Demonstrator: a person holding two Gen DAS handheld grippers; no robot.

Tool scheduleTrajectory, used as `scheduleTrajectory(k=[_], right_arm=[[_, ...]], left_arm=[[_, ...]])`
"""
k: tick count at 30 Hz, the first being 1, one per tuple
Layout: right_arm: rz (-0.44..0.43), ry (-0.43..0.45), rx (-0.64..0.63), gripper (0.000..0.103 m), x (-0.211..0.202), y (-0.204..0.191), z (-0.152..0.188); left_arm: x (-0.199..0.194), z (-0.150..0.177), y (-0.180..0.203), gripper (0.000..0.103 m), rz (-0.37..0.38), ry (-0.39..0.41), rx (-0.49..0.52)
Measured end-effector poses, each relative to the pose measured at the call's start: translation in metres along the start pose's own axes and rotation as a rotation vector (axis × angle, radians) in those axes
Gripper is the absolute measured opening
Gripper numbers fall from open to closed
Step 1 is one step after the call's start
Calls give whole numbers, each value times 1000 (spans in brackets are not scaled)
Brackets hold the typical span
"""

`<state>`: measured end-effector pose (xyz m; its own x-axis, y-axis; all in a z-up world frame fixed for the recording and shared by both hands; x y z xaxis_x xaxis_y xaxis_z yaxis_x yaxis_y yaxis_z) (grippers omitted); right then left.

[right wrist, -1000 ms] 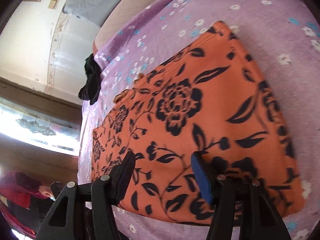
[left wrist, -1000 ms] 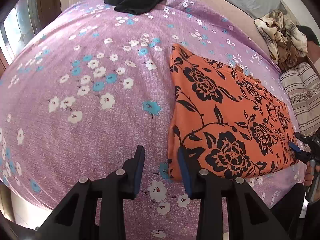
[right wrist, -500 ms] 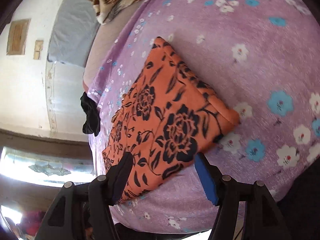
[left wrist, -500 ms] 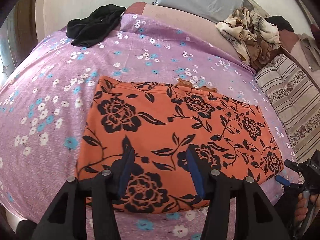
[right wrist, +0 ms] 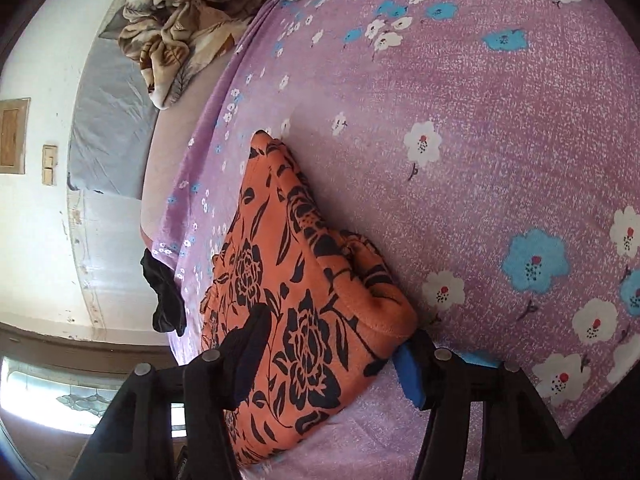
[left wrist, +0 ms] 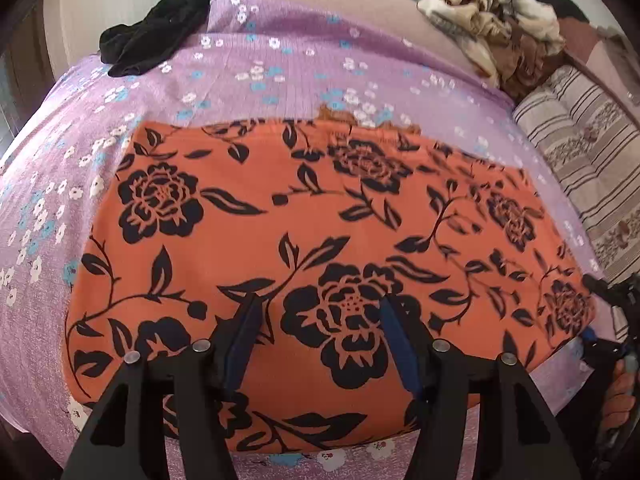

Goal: Fold small clothes

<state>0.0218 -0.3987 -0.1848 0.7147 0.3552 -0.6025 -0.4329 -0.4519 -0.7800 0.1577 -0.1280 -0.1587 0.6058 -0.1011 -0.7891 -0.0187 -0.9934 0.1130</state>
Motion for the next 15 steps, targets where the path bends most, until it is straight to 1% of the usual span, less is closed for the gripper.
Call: scheduleTrajectory(k=[1, 3, 5, 6, 8, 9, 10, 11, 12, 13, 14, 15], right_arm=[[-4, 4, -9, 60, -3, -3, 0], [-15, 14, -53, 60, -8, -14, 0], [-2, 29, -113, 61, -11, -22, 1], [16, 30, -130, 64, -8, -22, 1], [54, -19, -136, 67, 8, -15, 5], [54, -15, -126, 67, 11, -11, 5], [46, -5, -116, 67, 10, -11, 5], [38, -3, -122, 65, 8, -15, 5], [27, 0, -136, 65, 5, -19, 5], [25, 5, -155, 65, 4, -22, 6], [36, 11, -168, 65, 3, -23, 6], [53, 17, -162, 65, 5, -21, 5]], left_arm=[[-4, -1, 2, 62, -2, 26, 2], [-15, -6, 5, 62, 31, 72, -11], [-19, -9, 9, 62, 25, 94, 5], [-13, -7, 11, 63, 22, 77, 10], [9, 2, 13, 63, -5, -14, 38], [9, 4, 16, 63, -24, 10, 76], [2, 2, 18, 63, -32, 29, 83], [-5, 0, 19, 63, -16, 45, 64], [-13, -4, 21, 63, 18, 71, 46], [-19, -6, 24, 63, 32, 104, 55], [-20, -6, 26, 64, 22, 124, 75], [-14, -3, 28, 64, 6, 104, 90]])
Point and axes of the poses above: each gripper's, at about its wrist camera, not at the fingertips, and x roughly the way its jaws point, y to its right, z to its underside, the point moved 3 cm from there along x, roughly the way its jaws point, and after that the axes turned 6 degrees about y, right-handed, at the moved point
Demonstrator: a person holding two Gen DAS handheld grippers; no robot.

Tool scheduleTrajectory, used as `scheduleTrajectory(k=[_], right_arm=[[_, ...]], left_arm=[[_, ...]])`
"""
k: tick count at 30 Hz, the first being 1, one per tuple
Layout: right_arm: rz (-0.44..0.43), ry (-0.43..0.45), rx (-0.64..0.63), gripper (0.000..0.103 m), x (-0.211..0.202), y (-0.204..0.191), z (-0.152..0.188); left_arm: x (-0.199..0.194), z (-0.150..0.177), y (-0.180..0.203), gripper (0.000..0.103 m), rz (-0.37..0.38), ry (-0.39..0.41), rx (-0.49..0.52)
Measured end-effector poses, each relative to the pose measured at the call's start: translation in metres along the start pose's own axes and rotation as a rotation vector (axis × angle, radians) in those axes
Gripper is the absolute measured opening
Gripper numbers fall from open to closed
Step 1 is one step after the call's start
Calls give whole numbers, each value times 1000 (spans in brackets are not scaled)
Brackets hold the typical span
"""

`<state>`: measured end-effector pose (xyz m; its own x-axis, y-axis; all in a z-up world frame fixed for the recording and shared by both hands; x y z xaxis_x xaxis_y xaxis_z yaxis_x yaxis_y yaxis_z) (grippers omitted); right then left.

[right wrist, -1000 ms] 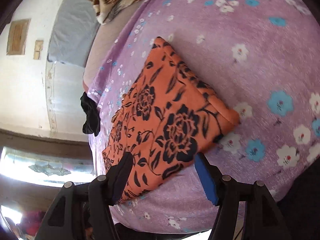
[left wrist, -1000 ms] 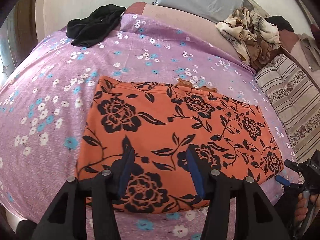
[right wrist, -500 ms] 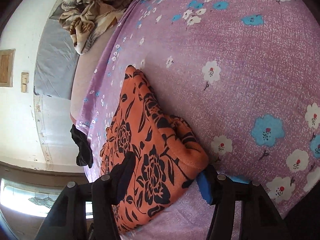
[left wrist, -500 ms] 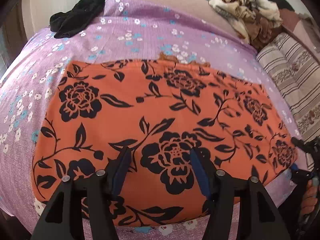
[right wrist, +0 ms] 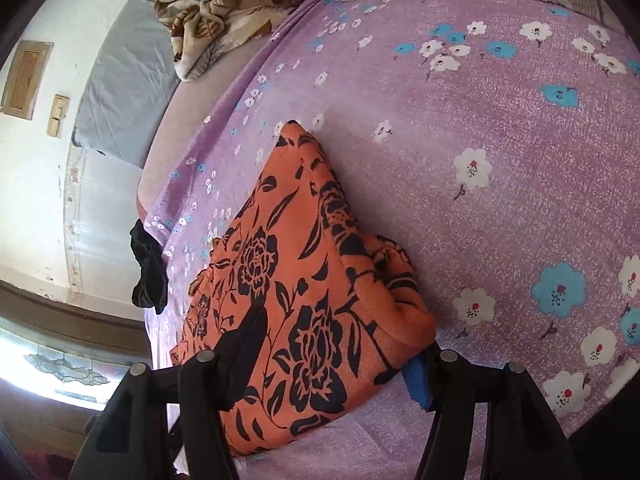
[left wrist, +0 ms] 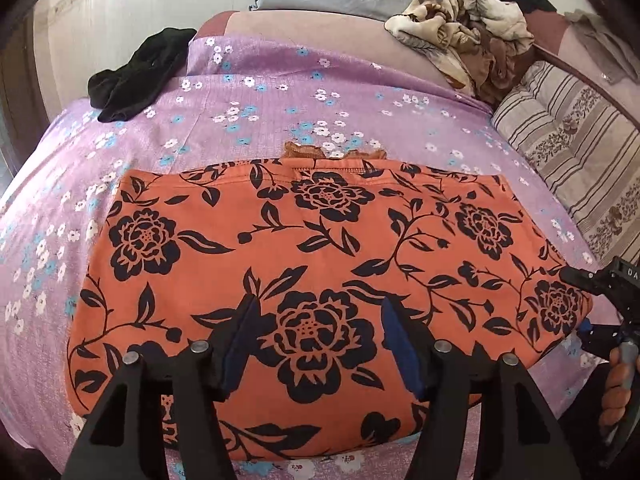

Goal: Fold small clothes

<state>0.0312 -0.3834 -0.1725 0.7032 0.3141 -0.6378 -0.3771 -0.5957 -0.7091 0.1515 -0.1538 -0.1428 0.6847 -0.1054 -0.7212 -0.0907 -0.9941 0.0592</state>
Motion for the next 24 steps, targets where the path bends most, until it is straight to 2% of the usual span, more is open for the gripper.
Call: scheduleTrajectory(k=[1, 2, 3, 4, 5, 8, 10, 13, 17, 19, 21, 23, 24], right_arm=[[10, -4, 17, 65, 4, 4, 0], [9, -1, 18, 65, 7, 6, 0], [15, 4, -1, 53, 10, 5, -1], [31, -2, -26, 36, 14, 2, -1], [39, -27, -47, 15, 18, -3, -1], [68, -2, -173, 13, 11, -36, -3], [45, 37, -271, 11, -2, -75, -3], [-24, 94, -470, 11, -20, -155, 15], [-136, 92, -722, 11, -23, -253, 84], [-175, 39, -815, 10, -10, -283, 130], [-167, -26, -897, 11, 16, -295, 176], [-98, -177, -1021, 13, 64, -292, 227], [-76, -242, -1038, 15, 87, -283, 248]], left_arm=[[15, 8, 1, 64, 2, -73, 2], [25, 16, 0, 66, -7, -98, 11], [24, 16, 3, 67, -19, -52, 42], [24, 16, 5, 67, -26, -51, 57], [22, 14, 3, 67, -16, -55, 36], [15, 5, -18, 64, 67, -60, -94], [-5, -3, -43, 64, 72, -5, -209], [-44, -11, -94, 64, 31, 108, -339], [-89, -2, -170, 64, -72, 200, -482], [-103, 12, -204, 64, -132, 208, -537], [-108, 28, -232, 64, -165, 191, -597], [-107, 44, -251, 64, -181, 162, -653], [-108, 51, -256, 64, -182, 148, -675]])
Point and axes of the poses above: each gripper's, at about its wrist camera, not at the fingertips, and x roughly the way its jaws point, y to its right, z to its underside, the point moved 3 cm from there along x, roughly the way its jaws point, and after that the axes turned 6 degrees about y, right-handed, at the moved point
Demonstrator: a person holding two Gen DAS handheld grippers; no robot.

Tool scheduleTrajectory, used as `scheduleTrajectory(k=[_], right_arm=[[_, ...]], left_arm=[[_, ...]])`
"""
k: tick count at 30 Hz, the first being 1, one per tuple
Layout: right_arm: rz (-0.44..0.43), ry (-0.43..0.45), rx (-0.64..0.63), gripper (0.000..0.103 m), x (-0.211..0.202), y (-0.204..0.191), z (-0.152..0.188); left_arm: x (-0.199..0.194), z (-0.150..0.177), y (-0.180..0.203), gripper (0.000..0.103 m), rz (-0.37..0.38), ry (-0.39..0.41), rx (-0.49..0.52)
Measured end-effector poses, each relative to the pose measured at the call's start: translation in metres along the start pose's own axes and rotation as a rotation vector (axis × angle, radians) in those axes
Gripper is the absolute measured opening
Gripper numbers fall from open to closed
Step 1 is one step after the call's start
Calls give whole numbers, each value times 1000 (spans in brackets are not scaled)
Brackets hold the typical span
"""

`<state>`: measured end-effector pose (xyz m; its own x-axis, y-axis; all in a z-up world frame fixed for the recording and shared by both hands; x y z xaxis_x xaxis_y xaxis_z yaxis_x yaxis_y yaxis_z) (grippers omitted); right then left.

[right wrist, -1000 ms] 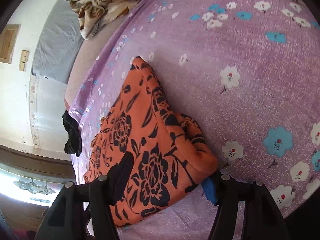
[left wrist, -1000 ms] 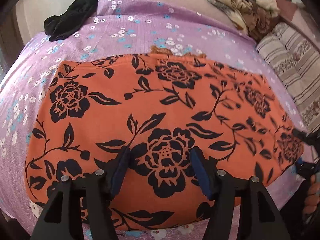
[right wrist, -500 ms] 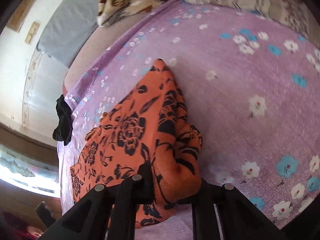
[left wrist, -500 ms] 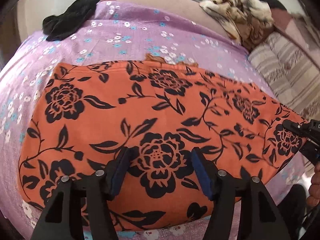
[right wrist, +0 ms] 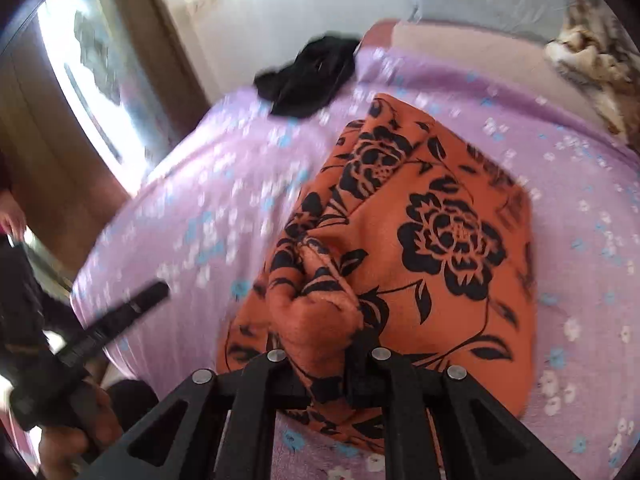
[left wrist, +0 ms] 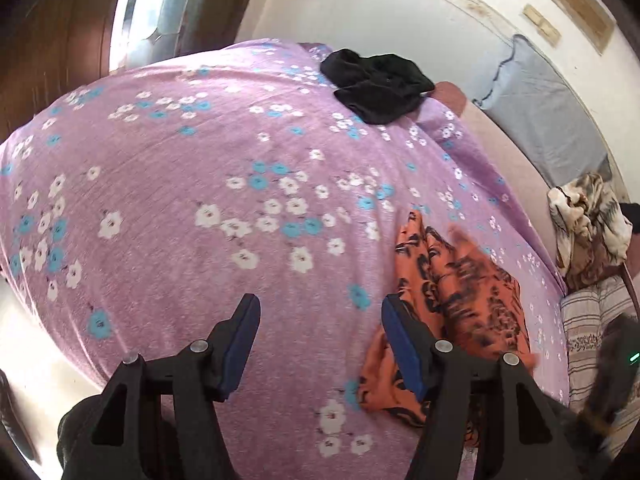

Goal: Fold small clothes

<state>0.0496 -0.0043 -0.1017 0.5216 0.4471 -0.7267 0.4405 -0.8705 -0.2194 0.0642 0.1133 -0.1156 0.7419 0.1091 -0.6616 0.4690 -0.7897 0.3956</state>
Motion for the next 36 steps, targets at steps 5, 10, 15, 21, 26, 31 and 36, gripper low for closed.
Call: scheduleTrajectory(k=[5, 10, 15, 21, 26, 31, 36], right_arm=[[-108, -2, -94, 86, 19, -21, 33], [-173, 62, 68, 87, -29, 12, 36], [-141, 135, 257, 87, -62, 66, 53], [-146, 157, 351, 87, -72, 104, 52], [-169, 145, 371, 87, -66, 109, 53], [-183, 165, 374, 87, -69, 110, 45], [-185, 165, 353, 87, -66, 104, 36]], left_arm=[[-6, 0, 7, 64, 102, -15, 13], [-4, 16, 60, 64, 314, -122, 67], [15, 48, 106, 64, 330, -246, 222], [40, 67, 115, 46, 317, -363, 188], [61, 61, 103, 10, 300, -466, 69], [-28, 25, 157, 8, 272, -86, 421], [39, 53, 112, 9, 163, -276, 350]])
Point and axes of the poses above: each gripper's, at about its wrist camera, not at the fingertips, and x roughly the way its jaws point, y to its right, z to its underside, the point moved 3 cm from there along x, roughly the way its jaws point, and after that the axes turned 6 degrees about y, right-handed, at the moved point
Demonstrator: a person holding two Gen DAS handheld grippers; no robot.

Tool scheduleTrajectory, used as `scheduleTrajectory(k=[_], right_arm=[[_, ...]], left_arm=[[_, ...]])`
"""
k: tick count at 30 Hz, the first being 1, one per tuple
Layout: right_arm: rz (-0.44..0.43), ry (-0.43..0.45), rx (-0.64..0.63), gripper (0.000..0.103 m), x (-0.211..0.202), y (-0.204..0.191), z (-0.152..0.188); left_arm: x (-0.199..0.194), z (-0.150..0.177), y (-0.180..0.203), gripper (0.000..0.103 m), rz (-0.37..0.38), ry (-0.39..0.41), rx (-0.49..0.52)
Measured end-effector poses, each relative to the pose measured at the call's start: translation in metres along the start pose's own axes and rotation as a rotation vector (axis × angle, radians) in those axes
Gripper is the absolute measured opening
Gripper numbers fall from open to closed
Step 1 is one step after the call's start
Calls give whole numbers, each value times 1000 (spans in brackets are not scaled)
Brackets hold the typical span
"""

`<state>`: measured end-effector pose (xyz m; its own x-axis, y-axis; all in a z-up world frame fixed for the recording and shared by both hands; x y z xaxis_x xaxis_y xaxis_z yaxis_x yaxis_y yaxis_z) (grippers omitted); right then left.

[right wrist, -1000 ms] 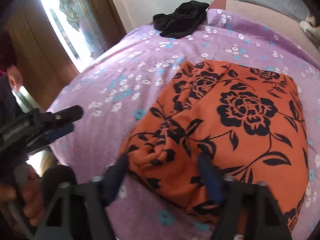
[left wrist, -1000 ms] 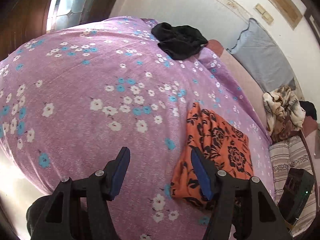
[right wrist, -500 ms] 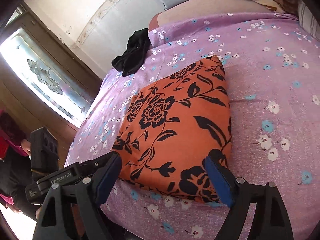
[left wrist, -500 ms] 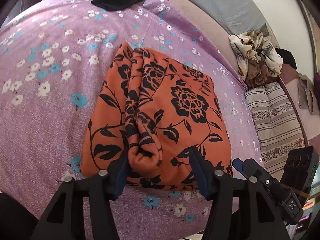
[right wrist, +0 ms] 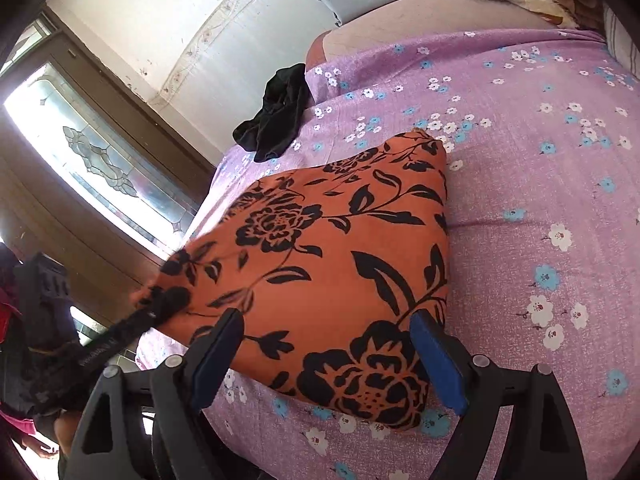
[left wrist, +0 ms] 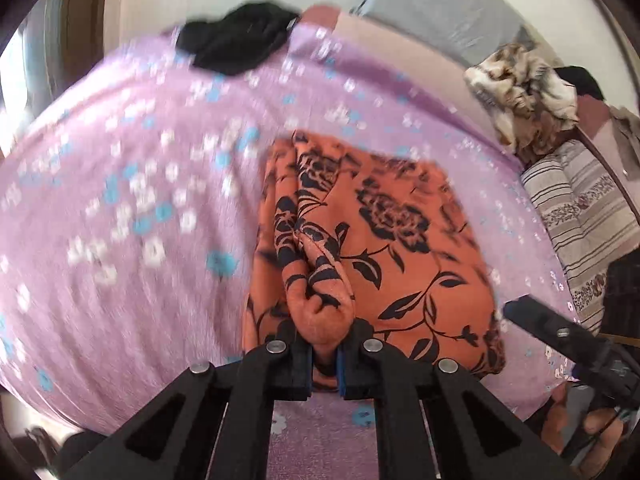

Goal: Fold small clothes

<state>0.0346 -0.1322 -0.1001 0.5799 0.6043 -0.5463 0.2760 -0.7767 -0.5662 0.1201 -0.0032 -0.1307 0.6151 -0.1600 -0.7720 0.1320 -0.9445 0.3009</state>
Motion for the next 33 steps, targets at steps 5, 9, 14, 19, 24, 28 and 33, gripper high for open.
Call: scheduleTrajectory(k=[5, 9, 14, 19, 24, 28, 33], right_arm=[[0, -62, -46, 87, 13, -11, 7], [0, -88, -64, 88, 23, -15, 7], [-29, -176, 4, 88, 45, 2, 13], [-101, -166, 85, 88, 33, 10, 5], [-145, -104, 185, 88, 8, 27, -8], [-109, -55, 241, 88, -7, 62, -29], [-161, -173, 468, 88, 34, 115, -34]], left_arm=[[23, 10, -32, 12, 149, -34, -207], [21, 13, -40, 13, 192, -37, -230], [-7, 7, -38, 22, 110, -8, -170], [-36, -34, 4, 35, 103, 141, -21], [23, -56, 34, 45, 42, 74, 99], [68, -43, 23, 40, -55, -4, 109], [65, -39, 23, 39, -88, 4, 138]])
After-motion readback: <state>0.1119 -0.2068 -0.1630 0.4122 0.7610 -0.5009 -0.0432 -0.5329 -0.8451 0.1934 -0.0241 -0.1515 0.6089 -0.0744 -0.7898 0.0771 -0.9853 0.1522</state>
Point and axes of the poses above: each gripper's, at about its wrist camera, not at the fingertips, and x roughly the way its jaws point, y to its right, z to its underside, the point moved 3 cm from there along x, roughly the way its jaws point, and after that the axes turned 6 degrees about y, right-handed, at the moved point
